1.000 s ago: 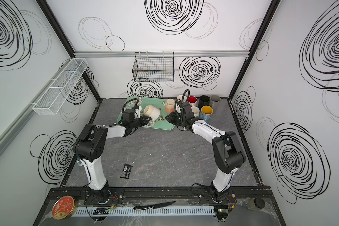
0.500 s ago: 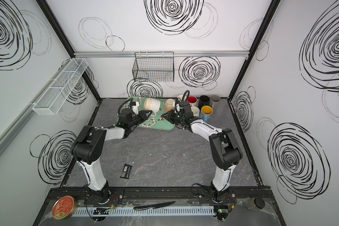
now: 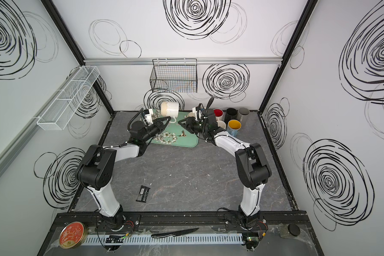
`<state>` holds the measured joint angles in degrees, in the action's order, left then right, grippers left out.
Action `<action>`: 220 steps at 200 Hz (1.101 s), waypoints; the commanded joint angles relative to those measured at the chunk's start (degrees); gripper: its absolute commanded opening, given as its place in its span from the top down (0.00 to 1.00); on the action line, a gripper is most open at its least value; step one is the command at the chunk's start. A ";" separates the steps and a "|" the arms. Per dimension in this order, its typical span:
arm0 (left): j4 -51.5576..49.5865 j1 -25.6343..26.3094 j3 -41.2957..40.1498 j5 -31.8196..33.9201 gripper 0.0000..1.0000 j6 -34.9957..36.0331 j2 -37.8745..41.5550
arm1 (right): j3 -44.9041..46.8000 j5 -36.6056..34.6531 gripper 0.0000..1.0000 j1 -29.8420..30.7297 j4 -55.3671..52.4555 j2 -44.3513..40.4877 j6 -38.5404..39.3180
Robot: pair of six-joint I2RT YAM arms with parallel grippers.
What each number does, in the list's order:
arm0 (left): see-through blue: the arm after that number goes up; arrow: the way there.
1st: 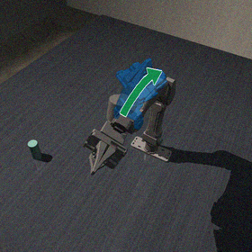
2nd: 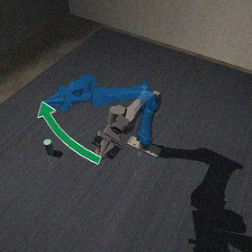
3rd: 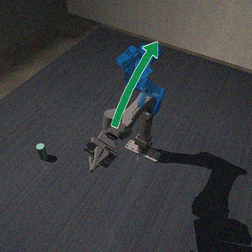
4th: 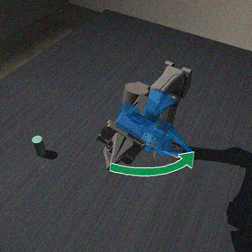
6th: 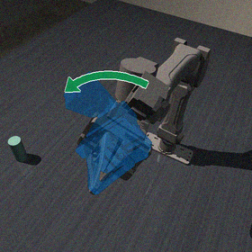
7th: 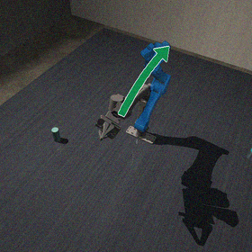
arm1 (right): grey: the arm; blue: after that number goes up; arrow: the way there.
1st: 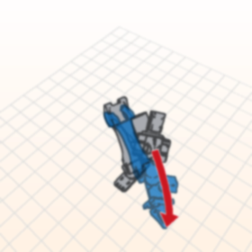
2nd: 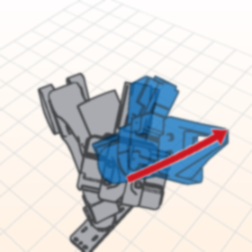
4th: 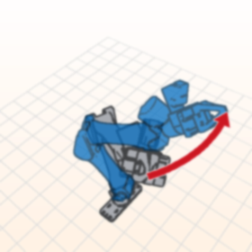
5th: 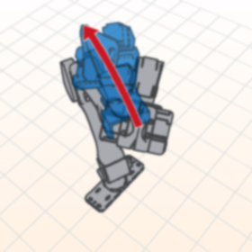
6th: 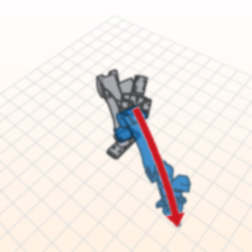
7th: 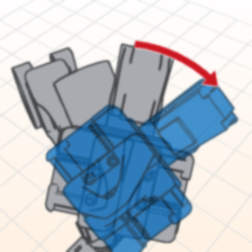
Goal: Turn the mug right side up
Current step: Place the mug at the top-right of the table.
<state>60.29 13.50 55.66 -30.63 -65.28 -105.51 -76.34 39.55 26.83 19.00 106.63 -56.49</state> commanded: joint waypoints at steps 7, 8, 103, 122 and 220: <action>15.22 0.69 0.94 -0.73 1.00 -3.83 4.44 | -3.60 2.53 0.58 0.66 3.23 1.53 -2.04; 15.30 0.72 0.99 -0.78 1.00 -3.90 4.44 | -3.62 2.54 0.58 0.67 3.28 1.55 -2.09; 19.85 2.84 0.94 -1.74 1.00 -9.20 5.49 | -10.21 4.44 0.74 0.77 5.38 5.56 -4.50; 20.12 3.68 1.50 -2.19 1.00 -10.03 5.32 | -11.13 4.81 0.78 0.86 5.86 6.26 -5.10; 16.61 5.81 2.70 -4.05 1.00 -9.26 4.61 | -10.33 6.51 0.88 0.18 11.80 6.62 -7.14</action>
<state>66.74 15.99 56.25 -28.75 -76.09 -104.44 -86.24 46.15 26.61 25.34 112.71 -60.64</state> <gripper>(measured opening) 0.207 0.206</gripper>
